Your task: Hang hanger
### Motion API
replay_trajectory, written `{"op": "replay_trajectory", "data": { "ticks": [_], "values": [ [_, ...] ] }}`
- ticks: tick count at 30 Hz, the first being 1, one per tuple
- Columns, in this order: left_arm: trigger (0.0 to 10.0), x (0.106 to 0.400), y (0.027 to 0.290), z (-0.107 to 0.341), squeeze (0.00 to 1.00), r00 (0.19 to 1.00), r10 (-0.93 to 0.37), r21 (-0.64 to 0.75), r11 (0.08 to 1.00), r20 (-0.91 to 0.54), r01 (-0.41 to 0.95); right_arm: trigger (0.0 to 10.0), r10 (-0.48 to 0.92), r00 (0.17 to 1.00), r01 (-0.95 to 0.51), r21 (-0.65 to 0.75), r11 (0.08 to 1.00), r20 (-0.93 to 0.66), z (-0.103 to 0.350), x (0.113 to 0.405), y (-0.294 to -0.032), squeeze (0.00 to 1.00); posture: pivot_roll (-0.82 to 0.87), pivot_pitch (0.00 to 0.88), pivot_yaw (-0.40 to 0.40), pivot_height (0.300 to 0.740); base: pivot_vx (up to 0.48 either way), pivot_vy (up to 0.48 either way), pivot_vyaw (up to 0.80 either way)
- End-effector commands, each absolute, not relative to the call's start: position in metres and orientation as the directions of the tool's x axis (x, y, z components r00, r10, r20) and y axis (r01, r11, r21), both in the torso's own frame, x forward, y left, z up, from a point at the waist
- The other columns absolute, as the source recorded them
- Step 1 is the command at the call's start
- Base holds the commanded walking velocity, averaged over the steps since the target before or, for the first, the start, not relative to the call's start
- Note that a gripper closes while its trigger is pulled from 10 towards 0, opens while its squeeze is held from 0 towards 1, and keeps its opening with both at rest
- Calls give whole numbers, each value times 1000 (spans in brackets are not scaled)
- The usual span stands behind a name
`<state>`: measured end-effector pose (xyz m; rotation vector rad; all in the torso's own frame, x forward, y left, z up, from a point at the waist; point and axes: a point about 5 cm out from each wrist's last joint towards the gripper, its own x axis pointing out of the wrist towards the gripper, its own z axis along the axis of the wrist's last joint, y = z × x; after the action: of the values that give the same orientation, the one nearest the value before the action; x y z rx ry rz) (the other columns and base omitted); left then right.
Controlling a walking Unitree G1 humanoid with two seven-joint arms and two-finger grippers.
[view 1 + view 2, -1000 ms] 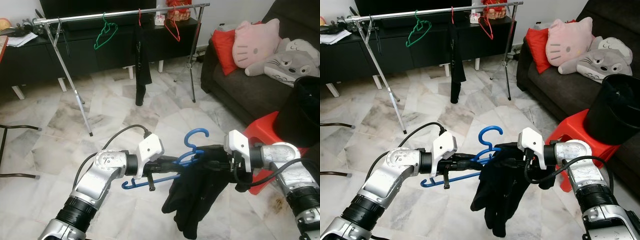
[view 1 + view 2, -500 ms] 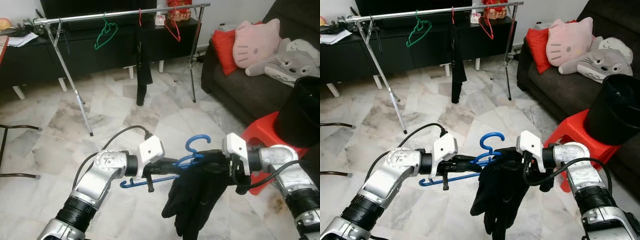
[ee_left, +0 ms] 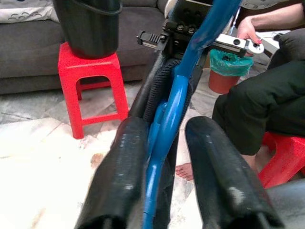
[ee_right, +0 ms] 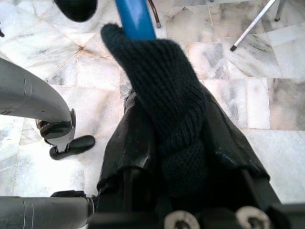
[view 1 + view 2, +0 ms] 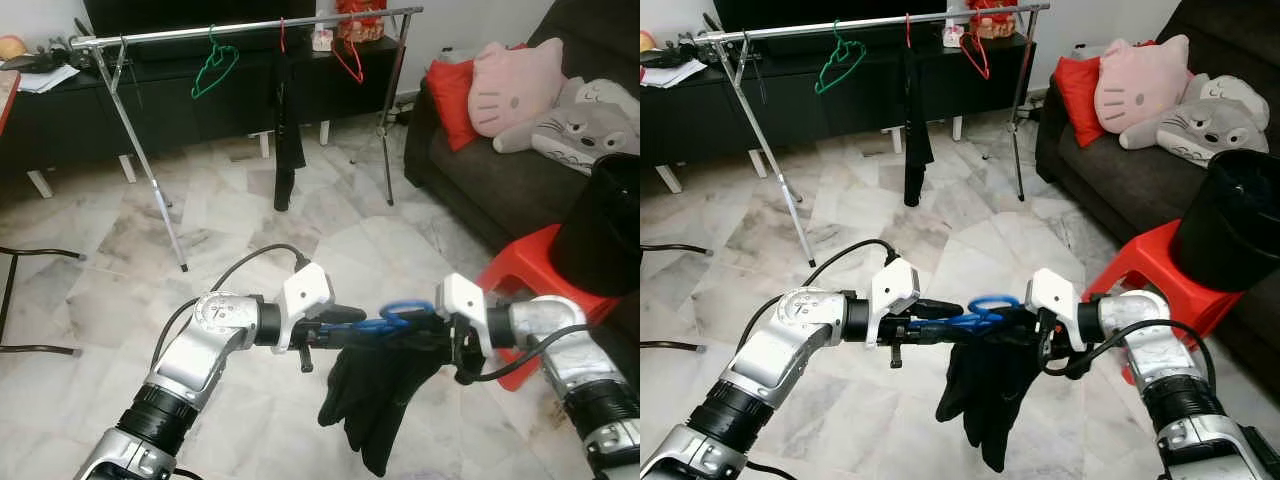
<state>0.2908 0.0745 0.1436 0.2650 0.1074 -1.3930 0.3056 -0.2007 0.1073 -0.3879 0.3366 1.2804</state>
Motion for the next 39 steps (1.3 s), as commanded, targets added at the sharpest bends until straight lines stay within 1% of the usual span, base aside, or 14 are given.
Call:
{"op": "replay_trajectory", "data": {
  "ticks": [1, 14, 18, 19, 20, 24, 28, 29, 31, 34, 35, 36, 37, 39],
  "values": [
    [10000, 288, 72, 149, 1000, 149, -963, 134, 121, -224, 983, 0, 850, 288, -958, -127, 258, -441, 114, 309, -204, 0, -53, 0, -56, 740, 0, 0, 0],
    [10000, 290, 80, 149, 1000, 150, -956, 143, 116, -253, 983, 0, 836, 301, -953, -118, 278, -459, 106, 307, -207, 0, -52, 0, -51, 740, 0, 0, 0],
    [10000, 294, 84, 153, 1000, 173, -952, 157, 136, -253, 978, 0, 820, 322, -946, -123, 301, -473, 103, 307, -210, 0, -49, 0, -53, 740, 0, 0, 0],
    [10000, 295, 86, 154, 1000, 188, -950, 165, 149, -250, 975, 0, 817, 326, -944, -122, 306, -476, 103, 307, -211, 0, -49, 0, -53, 740, 0, 0, 0],
    [10000, 299, 89, 156, 1000, 220, -945, 180, 180, -241, 967, 0, 811, 326, -944, -119, 308, -486, 100, 306, -212, 0, -49, 0, -53, 740, 0, 0, 0],
    [10000, 302, 91, 158, 1000, 247, -941, 194, 204, -233, 960, 0, 807, 321, -945, -112, 307, -495, 98, 304, -213, 0, -50, 0, -52, 740, 0, 0, 0],
    [10000, 313, 92, 167, 1000, 346, -925, 245, 303, -159, 921, 0, 795, 316, -945, -95, 314, -518, 87, 298, -213, 0, -49, 0, -54, 740, 0, 0, 0],
    [10000, 313, 92, 167, 1000, 346, -925, 245, 303, -159, 921, 0, 795, 316, -945, -95, 314, -518, 87, 298, -213, 0, -49, 0, -54, 740, 0, 0, 0],
    [10000, 318, 95, 169, 1000, 411, -903, 262, 369, -126, 892, 0, 783, 331, -938, -90, 335, -526, 81, 296, -214, 0, -56, 0, -57, 740, 0, 0, 0],
    [10000, 320, 97, 169, 1000, 436, -892, 267, 394, -117, 879, 0, 776, 341, -933, -90, 349, -531, 79, 295, -215, 0, -56, 0, -57, 740, 0, 0, 0],
    [10000, 324, 102, 170, 337, 485, -869, 283, 442, -102, 851, 0, 758, 372, -920, -102, 379, -536, 76, 295, -216, 0, -52, 0, -65, 740, 0, 0, 0],
    [10000, 327, 107, 171, 0, 530, -844, 295, 486, -85, 822, 0, 740, 404, -904, -112, 412, -538, 74, 296, -218, 0, -52, 0, -65, 740, 0, 0, 0],
    [10000, 327, 107, 171, 0, 530, -844, 295, 486, -85, 822, 0, 740, 404, -904, -112, 412, -538, 74, 296, -218, 0, -52, 0, -65, 740, 0, 0, 0],
    [10000, 333, 118, 172, 0, 616, -786, 293, 578, -48, 761, 0, 703, 470, -869, -138, 475, -534, 71, 299, -219, 0, -52, 0, -66, 740, 0, 0, 0]
  ]
}}
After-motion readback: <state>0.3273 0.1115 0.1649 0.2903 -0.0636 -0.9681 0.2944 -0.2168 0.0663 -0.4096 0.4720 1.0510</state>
